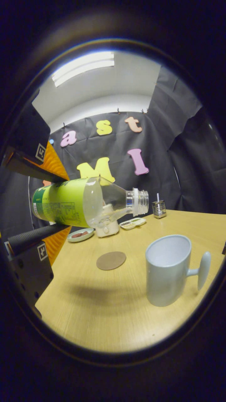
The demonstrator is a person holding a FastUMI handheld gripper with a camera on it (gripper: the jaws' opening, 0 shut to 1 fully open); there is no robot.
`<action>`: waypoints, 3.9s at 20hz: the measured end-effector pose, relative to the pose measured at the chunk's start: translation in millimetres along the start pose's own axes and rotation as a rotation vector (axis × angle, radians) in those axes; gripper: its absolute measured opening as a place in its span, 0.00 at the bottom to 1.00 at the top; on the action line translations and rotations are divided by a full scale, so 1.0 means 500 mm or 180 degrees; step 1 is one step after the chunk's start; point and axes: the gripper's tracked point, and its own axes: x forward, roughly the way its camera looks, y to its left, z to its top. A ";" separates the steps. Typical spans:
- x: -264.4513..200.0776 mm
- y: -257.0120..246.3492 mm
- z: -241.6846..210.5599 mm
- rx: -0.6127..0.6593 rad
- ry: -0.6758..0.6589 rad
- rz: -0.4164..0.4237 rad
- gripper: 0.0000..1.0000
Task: Take the bottle from table, then pour the juice into the cup, finally place the bottle on the coaster
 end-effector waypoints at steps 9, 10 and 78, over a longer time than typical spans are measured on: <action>0.002 0.023 0.006 0.0158 -0.0033 0.0069 0.78; 0.002 0.026 0.005 0.0173 -0.0033 0.0078 0.78; 0.003 0.174 0.031 0.1077 -0.0162 0.0764 0.78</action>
